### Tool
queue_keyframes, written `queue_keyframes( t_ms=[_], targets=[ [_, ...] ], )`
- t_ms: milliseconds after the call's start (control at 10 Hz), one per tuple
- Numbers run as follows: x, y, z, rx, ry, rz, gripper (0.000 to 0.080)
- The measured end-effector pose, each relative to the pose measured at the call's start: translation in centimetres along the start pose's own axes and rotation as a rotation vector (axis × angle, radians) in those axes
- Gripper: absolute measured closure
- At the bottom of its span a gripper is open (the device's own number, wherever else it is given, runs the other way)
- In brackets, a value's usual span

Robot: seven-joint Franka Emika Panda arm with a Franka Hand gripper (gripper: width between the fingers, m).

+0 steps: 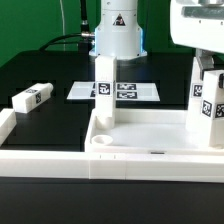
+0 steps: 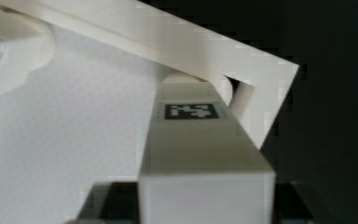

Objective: Assemble desk

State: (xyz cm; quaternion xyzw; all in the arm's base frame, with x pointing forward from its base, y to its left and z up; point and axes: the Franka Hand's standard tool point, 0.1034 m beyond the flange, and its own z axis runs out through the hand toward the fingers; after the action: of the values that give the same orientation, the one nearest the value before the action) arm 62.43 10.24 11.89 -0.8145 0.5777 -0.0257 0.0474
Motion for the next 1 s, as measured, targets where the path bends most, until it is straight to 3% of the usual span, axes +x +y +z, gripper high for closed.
queue_keyframes(
  t_ms=[100,200,300,600,1000],
  targets=[
    [-0.02,0.02,0.03,-0.001,0.0,-0.037,0.0509],
    [-0.19,0.07,0.01,-0.009,-0.004,-0.057,0.0327],
    [-0.47,-0.04,-0.05,-0.01,-0.005,-0.082,0.0212],
    [-0.64,-0.14,-0.03,-0.007,-0.004,-0.384,0.0153],
    [-0.56,-0.12,0.04,-0.013,0.002,-0.729,0.0151]
  ],
)
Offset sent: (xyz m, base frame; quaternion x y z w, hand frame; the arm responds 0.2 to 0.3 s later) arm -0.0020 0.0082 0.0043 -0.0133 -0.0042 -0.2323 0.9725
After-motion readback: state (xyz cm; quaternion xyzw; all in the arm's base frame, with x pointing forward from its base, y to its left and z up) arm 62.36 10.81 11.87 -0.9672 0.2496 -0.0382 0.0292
